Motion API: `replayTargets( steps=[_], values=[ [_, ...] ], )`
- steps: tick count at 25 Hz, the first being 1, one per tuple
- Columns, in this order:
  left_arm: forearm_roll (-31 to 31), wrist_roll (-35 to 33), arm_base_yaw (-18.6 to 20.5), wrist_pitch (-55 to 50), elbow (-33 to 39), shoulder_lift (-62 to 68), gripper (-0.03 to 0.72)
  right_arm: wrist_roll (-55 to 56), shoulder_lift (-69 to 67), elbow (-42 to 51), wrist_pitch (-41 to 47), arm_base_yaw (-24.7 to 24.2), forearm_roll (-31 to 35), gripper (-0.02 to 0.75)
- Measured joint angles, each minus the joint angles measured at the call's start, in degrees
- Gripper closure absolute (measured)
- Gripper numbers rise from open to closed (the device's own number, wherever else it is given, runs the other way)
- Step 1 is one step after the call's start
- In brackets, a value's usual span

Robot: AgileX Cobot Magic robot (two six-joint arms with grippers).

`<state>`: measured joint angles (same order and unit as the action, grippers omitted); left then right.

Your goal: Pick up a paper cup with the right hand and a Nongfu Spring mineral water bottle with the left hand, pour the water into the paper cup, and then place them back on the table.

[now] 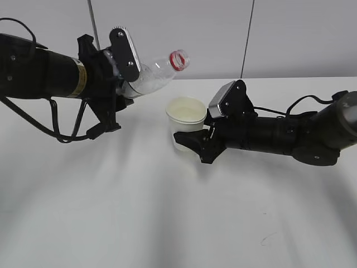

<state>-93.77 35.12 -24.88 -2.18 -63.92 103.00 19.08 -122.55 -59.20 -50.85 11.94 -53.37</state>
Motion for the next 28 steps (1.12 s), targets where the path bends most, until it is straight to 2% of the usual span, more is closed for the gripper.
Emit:
replayTargets(
  steps=[9, 15, 21, 28],
  values=[
    [23.48, 2.26, 6.47, 18.61, 0.26, 0.22, 0.284, -0.77, 2.03, 0.0, 0.27, -2.16, 5.53, 0.21],
    [30.41, 2.05, 9.37, 31.27, 3.62, 2.92, 0.284, -0.92, 2.03, 0.0, 0.27, -4.56, 8.88, 0.21],
    [39.19, -3.44, 10.58, 40.54, 5.63, 7.76, 0.285, -3.42, 2.03, 0.0, 0.27, -6.05, 12.61, 0.21],
    [41.25, -4.81, 10.58, 49.93, 5.73, 13.97, 0.285, -6.47, 1.68, 0.0, 0.77, -6.61, 16.16, 0.21]
  ],
)
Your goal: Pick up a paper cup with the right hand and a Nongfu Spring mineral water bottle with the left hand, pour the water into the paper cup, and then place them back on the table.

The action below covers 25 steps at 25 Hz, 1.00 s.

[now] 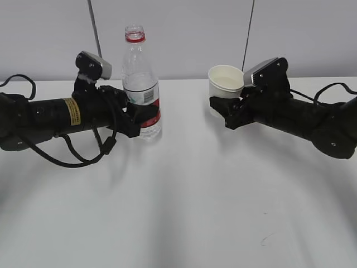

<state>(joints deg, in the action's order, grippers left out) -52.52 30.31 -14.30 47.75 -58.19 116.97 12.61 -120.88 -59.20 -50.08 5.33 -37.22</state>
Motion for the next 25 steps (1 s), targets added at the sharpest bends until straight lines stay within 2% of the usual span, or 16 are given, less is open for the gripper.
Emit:
replayTargets(
  steps=[11, 19, 25],
  values=[
    [-1.04, -1.17, 0.0, 5.6, 1.93, 2.0, 0.285, -0.69, -6.94, 0.0, -3.13, -0.23, 2.01, 0.21],
    [-3.21, -2.72, 0.0, 5.87, 2.5, 3.5, 0.285, -0.93, -9.71, -0.05, -6.69, -0.23, -0.42, 0.21],
    [-8.49, -2.78, -0.06, 6.0, 2.5, 3.56, 0.285, -0.88, -9.82, -0.05, -7.57, -0.23, -0.65, 0.21]
  ],
)
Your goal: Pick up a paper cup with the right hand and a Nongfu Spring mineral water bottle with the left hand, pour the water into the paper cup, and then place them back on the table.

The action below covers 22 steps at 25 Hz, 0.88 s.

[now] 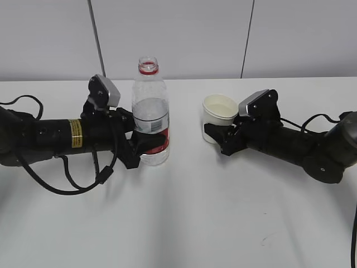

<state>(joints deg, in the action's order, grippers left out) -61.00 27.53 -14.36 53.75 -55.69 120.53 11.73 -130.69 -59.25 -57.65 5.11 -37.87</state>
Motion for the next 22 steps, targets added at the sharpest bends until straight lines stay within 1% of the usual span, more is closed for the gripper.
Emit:
replayTargets(
  steps=[5, 8, 9, 12, 15, 22],
  values=[
    [-1.6, 0.0, -0.62, 0.01, 0.0, 0.0, 0.285, 0.0, 0.0, 0.0, 0.0, 0.0, 0.0, 0.199],
    [-2.56, 0.0, -0.75, -0.99, 0.0, 0.0, 0.276, 0.0, 0.0, 0.0, 0.13, 0.0, 0.0, 0.125],
    [-2.68, 0.0, -0.75, -1.11, 0.0, 0.0, 0.261, 0.0, 0.0, 0.0, 0.13, 0.0, 0.0, 0.101],
    [-2.66, 0.38, -0.75, -1.5, 0.0, 0.0, 0.19, 0.0, 0.0, 0.0, 0.13, 0.0, 0.0, 0.077],
    [-3.36, 2.28, -0.75, -1.47, 0.0, 0.0, 0.132, 0.0, 0.0, 0.0, 0.13, 0.0, 0.19, 0.076],
    [-12.48, 11.4, 0.43, -2.34, 0.0, -0.06, 0.113, 0.0, 0.72, 3.45, 0.22, 0.0, 0.31, 0.08]
  ],
)
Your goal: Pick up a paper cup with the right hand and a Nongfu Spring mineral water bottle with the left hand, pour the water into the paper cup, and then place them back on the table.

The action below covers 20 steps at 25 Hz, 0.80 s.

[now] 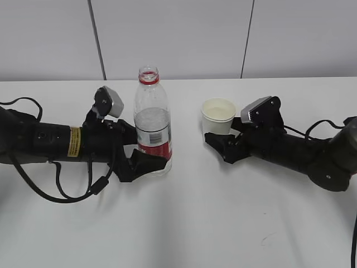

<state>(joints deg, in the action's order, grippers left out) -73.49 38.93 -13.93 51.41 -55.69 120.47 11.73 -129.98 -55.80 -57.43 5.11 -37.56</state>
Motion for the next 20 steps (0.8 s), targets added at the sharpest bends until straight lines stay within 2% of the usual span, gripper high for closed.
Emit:
replayTargets(
  steps=[11, 15, 20],
  values=[
    [-9.99, 9.78, 4.18, -5.35, 0.0, -4.43, 0.113, 0.0, 5.65, 6.8, 1.55, -1.4, 1.81, 0.108],
    [-13.22, 12.59, 6.54, -5.64, 0.0, -5.84, 0.115, 0.0, 5.97, 7.55, 2.21, -4.08, 2.16, 0.118],
    [-13.69, 13.72, 10.74, -7.33, 0.0, -6.9, 0.125, 0.0, 6.02, 7.82, 2.98, -6.98, 5.44, 0.131]
  ],
)
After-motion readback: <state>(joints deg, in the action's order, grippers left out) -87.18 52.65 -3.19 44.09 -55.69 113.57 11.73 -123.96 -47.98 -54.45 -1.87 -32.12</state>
